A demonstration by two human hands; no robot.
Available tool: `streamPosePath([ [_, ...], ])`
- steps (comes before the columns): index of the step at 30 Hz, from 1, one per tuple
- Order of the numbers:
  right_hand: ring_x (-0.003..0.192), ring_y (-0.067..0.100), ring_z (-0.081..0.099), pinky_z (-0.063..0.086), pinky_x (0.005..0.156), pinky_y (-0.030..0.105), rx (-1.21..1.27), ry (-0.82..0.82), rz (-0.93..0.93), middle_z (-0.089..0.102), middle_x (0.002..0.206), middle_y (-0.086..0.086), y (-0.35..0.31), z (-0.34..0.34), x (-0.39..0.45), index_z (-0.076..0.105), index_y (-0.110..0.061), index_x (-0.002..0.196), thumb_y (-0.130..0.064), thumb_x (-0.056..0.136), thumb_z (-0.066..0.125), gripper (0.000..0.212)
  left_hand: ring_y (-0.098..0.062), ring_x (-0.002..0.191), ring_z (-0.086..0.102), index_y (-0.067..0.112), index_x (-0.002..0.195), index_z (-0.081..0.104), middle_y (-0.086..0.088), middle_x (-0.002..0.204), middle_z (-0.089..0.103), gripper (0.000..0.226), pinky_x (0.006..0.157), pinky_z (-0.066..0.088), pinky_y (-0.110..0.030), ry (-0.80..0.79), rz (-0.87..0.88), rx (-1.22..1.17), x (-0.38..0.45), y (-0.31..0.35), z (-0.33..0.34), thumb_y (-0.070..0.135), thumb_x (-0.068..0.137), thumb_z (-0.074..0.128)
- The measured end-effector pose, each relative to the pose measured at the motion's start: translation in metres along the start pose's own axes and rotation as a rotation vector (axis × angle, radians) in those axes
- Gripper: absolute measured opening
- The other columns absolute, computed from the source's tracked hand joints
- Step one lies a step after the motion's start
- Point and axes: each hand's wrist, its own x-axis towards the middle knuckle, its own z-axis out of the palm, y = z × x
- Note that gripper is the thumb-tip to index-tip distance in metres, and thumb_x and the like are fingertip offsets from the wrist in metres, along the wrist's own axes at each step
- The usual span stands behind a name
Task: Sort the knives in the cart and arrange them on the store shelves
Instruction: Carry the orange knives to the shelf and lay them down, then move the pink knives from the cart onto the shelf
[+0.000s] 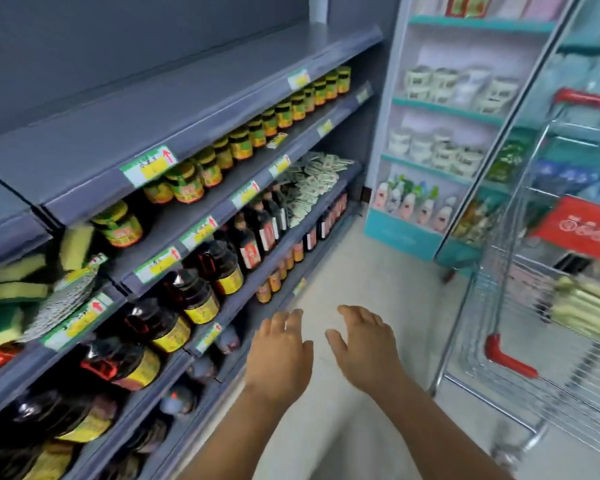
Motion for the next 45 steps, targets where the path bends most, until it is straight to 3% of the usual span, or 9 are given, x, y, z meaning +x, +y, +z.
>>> streamPosePath([
  [2,0.127,0.023,0.044,0.033,0.103,0.034,-0.002,-0.007,0.057,0.048,0.139,0.001,0.040,-0.004,-0.009,0.043,-0.021,0.138,-0.054,0.085,0.019,0.067,-0.021,0.135,0.030,0.021,0.148,0.022,-0.001,0.149,0.030,0.054,0.110,0.026,-0.031,-0.066,0.033,0.002,0.001,0.033,0.022,0.036,0.098,0.038],
  [6,0.134,0.022,0.036,0.027,0.110,0.035,0.022,-0.030,0.159,0.040,0.146,-0.001,0.125,-0.017,-0.024,0.036,-0.022,0.143,-0.043,0.097,0.038,0.051,-0.020,0.136,0.029,0.021,0.149,0.017,0.000,0.151,0.027,0.055,0.111,0.025,-0.030,-0.175,0.106,0.016,0.001,0.104,0.063,0.036,0.099,0.035],
  [13,0.133,0.020,0.036,0.027,0.109,0.034,0.053,0.008,0.332,0.042,0.143,-0.003,0.255,-0.048,-0.055,0.037,-0.026,0.141,-0.043,0.096,0.040,0.048,-0.016,0.136,0.028,0.021,0.149,0.018,0.003,0.151,0.028,0.055,0.111,0.021,-0.026,-0.271,0.256,0.023,0.005,0.227,0.122,0.037,0.099,0.035],
  [20,0.135,0.019,0.034,0.025,0.110,0.033,0.055,0.031,0.475,0.039,0.146,-0.004,0.349,-0.075,-0.077,0.035,-0.026,0.143,-0.044,0.097,0.039,0.049,-0.015,0.126,0.039,0.023,0.141,0.034,0.004,0.142,0.040,0.045,0.103,0.031,-0.025,-0.345,0.365,-0.047,0.019,0.320,0.157,0.032,0.097,0.042],
  [23,0.133,0.018,0.036,0.027,0.109,0.033,0.081,0.044,0.547,0.040,0.145,-0.004,0.376,-0.078,-0.078,0.037,-0.025,0.142,-0.043,0.097,0.041,0.049,-0.016,0.121,0.042,0.026,0.137,0.038,0.004,0.138,0.044,0.042,0.101,0.034,-0.026,-0.390,0.417,-0.043,0.033,0.345,0.173,0.030,0.095,0.042],
  [33,0.131,0.023,0.038,0.030,0.107,0.037,0.090,0.020,0.778,0.042,0.144,0.001,0.434,-0.097,-0.038,0.036,-0.022,0.143,-0.041,0.097,0.040,0.050,-0.019,0.131,0.034,0.022,0.145,0.028,0.000,0.147,0.034,0.050,0.107,0.030,-0.033,-0.476,0.549,0.037,0.127,0.403,0.199,0.032,0.097,0.039],
  [40,0.130,0.023,0.041,0.032,0.106,0.037,0.111,0.045,0.827,0.044,0.143,0.003,0.465,-0.113,0.020,0.037,-0.020,0.142,-0.041,0.097,0.040,0.050,-0.020,0.130,0.037,0.021,0.143,0.031,-0.002,0.144,0.039,0.048,0.107,0.033,-0.033,-0.499,0.587,0.064,0.195,0.426,0.209,0.028,0.097,0.041],
  [45,0.134,0.024,0.036,0.029,0.108,0.037,0.125,0.059,0.831,0.039,0.147,0.004,0.494,-0.126,0.061,0.032,-0.019,0.145,-0.040,0.098,0.040,0.052,-0.021,0.133,0.034,0.020,0.148,0.023,-0.003,0.147,0.034,0.054,0.107,0.033,-0.034,-0.488,0.589,0.059,0.237,0.448,0.219,0.030,0.098,0.041],
])
